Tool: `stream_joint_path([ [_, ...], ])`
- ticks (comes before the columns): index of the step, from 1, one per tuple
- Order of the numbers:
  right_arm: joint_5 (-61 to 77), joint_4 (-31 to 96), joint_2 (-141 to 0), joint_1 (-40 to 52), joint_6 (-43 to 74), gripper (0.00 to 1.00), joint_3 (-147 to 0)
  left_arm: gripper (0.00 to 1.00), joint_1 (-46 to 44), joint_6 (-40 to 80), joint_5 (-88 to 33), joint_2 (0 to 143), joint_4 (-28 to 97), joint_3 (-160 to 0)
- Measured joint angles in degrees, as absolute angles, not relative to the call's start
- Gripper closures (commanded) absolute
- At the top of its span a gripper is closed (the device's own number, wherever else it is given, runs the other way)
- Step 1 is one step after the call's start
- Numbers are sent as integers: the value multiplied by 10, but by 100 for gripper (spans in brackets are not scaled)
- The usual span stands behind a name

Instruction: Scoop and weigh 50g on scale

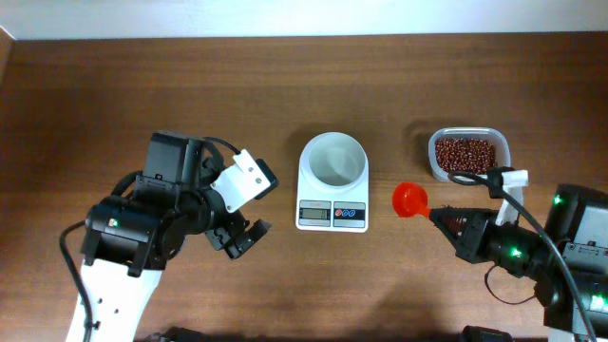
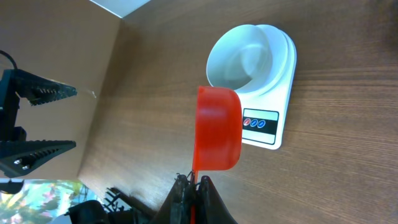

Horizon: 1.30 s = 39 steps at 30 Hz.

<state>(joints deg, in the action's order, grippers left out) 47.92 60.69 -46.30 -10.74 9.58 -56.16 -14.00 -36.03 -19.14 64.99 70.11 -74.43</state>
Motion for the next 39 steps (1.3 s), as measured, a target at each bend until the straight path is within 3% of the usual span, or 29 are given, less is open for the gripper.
stream_joint_path([
  [8, 477, 607, -463, -107, 102, 96, -562, 1, -140, -360, -191, 650, 701, -744],
  [15, 288, 553, -464, -107, 102, 96, -562, 1, -140, -360, -191, 650, 701, -744],
  [20, 213, 609, -519, -107, 67, 96, -584, 1, -140, -360, -191, 650, 701, -744],
  [29, 182, 590, -588, -107, -1, 96, -587, 1, -140, -360, -191, 650, 701, -744],
  [39, 180, 563, -588, -107, 41, 96, -595, 1, -140, -360, -191, 650, 701, -744],
])
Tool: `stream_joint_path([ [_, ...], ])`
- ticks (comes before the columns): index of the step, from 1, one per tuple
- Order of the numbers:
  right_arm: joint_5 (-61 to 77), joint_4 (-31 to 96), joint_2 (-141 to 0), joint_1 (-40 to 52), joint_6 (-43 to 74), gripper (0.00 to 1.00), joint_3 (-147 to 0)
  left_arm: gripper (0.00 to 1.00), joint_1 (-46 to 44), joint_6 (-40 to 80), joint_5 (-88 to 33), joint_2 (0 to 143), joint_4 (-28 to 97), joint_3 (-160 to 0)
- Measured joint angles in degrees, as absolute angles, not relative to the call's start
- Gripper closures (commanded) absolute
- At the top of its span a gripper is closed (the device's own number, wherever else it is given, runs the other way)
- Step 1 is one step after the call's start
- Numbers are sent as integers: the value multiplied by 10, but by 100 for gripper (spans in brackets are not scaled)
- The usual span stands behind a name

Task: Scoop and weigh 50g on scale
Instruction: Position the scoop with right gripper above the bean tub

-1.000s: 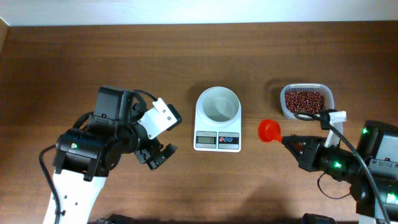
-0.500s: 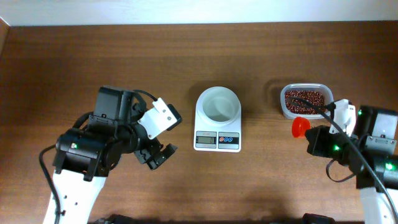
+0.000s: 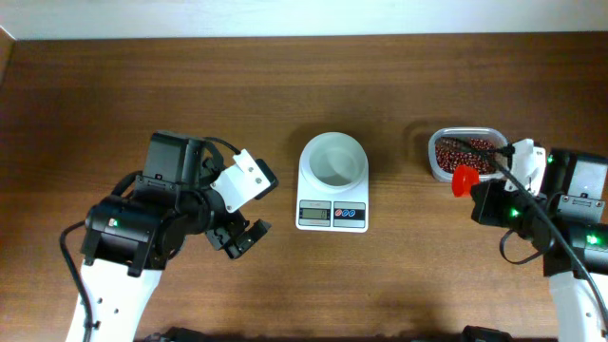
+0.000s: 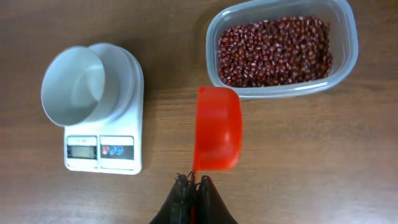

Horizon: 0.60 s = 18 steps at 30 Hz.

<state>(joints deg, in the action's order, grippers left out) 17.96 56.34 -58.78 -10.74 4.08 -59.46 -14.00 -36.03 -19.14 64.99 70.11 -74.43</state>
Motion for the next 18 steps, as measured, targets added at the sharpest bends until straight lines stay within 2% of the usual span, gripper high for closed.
stream_joint_path([
  [1, 180, 561, -588, -107, 103, 96, -595, 1, -140, -360, -191, 650, 701, -744],
  [4, 211, 558, -588, -107, 184, 96, -595, 1, -140, -360, -191, 650, 701, -744],
  [7, 261, 558, -588, -107, 220, 96, -595, 1, -140, -360, -191, 650, 701, -744],
  [18, 316, 571, -588, -107, 231, 96, -595, 1, -140, -360, -191, 650, 701, -744],
])
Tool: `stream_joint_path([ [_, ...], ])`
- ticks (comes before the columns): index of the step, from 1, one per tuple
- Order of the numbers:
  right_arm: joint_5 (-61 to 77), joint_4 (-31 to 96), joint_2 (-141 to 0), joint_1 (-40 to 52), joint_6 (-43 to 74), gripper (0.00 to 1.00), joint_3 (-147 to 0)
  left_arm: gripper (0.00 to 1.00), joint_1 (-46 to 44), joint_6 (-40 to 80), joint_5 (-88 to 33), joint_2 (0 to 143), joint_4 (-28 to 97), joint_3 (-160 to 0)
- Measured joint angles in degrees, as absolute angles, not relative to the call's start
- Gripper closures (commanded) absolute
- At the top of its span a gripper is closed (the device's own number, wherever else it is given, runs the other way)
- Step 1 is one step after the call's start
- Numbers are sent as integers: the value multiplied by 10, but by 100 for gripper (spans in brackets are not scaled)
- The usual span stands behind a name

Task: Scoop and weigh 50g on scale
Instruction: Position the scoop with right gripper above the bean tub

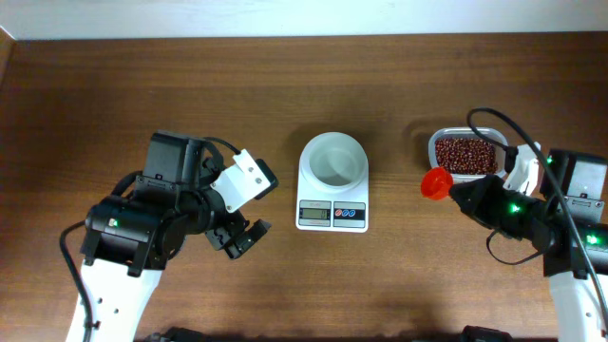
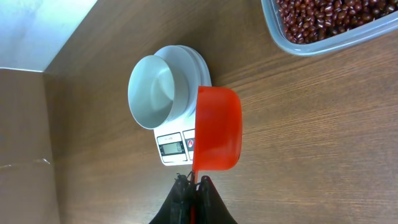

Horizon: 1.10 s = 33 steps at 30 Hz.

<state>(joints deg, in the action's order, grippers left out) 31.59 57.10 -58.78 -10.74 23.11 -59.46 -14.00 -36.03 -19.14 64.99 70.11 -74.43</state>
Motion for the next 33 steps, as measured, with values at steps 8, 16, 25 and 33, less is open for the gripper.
stream_joint_path([
  [8, 206, 568, -588, -107, 149, 96, -595, 1, -140, -360, -191, 650, 701, -744],
  [16, 171, 535, -588, -107, 163, 96, -595, 1, -140, -360, -191, 650, 701, -744],
  [25, 169, 535, -605, -107, 181, 96, -594, 1, -140, -360, -191, 650, 701, -744],
  [33, 170, 516, -646, -107, 158, 96, -594, 1, -140, -360, -191, 650, 701, -744],
])
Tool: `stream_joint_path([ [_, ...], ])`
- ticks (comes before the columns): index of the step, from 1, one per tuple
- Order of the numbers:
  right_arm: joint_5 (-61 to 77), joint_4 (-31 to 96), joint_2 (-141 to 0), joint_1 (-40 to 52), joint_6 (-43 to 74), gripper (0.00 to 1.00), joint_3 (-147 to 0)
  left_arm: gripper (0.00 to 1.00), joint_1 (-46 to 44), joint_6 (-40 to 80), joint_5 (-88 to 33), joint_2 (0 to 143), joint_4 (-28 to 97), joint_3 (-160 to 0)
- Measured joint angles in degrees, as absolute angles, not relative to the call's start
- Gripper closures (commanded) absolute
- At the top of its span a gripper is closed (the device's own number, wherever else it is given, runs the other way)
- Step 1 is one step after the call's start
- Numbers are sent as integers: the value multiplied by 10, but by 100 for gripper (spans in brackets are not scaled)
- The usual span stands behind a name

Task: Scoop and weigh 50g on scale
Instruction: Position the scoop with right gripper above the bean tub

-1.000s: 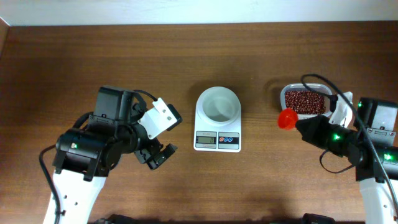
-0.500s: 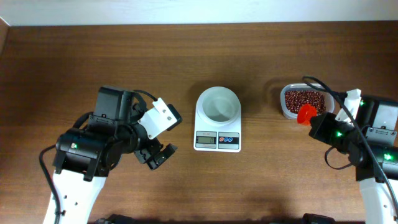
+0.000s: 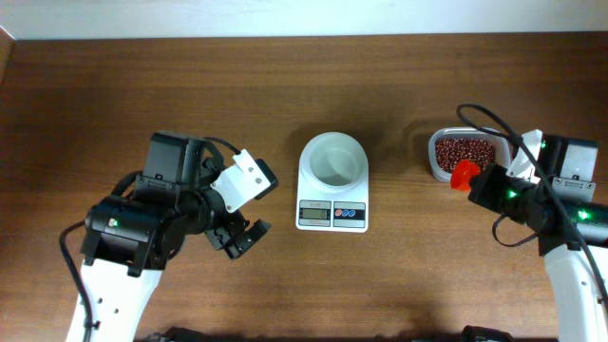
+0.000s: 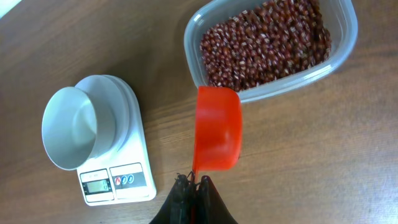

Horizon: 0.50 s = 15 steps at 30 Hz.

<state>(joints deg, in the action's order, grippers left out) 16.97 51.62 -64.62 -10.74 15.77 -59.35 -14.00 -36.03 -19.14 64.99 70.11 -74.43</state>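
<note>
My right gripper is shut on the handle of a red scoop, held in the air at the near-left edge of the clear tub of red beans. Overhead, the red scoop hangs by the tub, at its lower left. No beans show on the scoop's visible side. A white scale carries an empty white bowl; the same scale and bowl lie left in the wrist view. My left gripper is open, low on the table, left of the scale.
The brown wooden table spreads under everything. The left arm's black body fills the left-centre. The right arm's body and its cable sit at the right edge beside the tub.
My right gripper has moved the scoop back right, from beside the scale toward the bean tub, and the wrist has turned. The left arm has stayed put.
The scoop was first held right of the scale, then at the tub's edge, then back between scale and tub. It now hangs at the tub's near-left edge. The bowl stays empty throughout and the left arm has not moved.
</note>
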Motion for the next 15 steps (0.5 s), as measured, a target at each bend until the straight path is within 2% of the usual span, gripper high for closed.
stream_joint_path([
  [15, 193, 499, -649, -107, 97, 96, -593, 1, -140, -360, -191, 650, 701, -744],
])
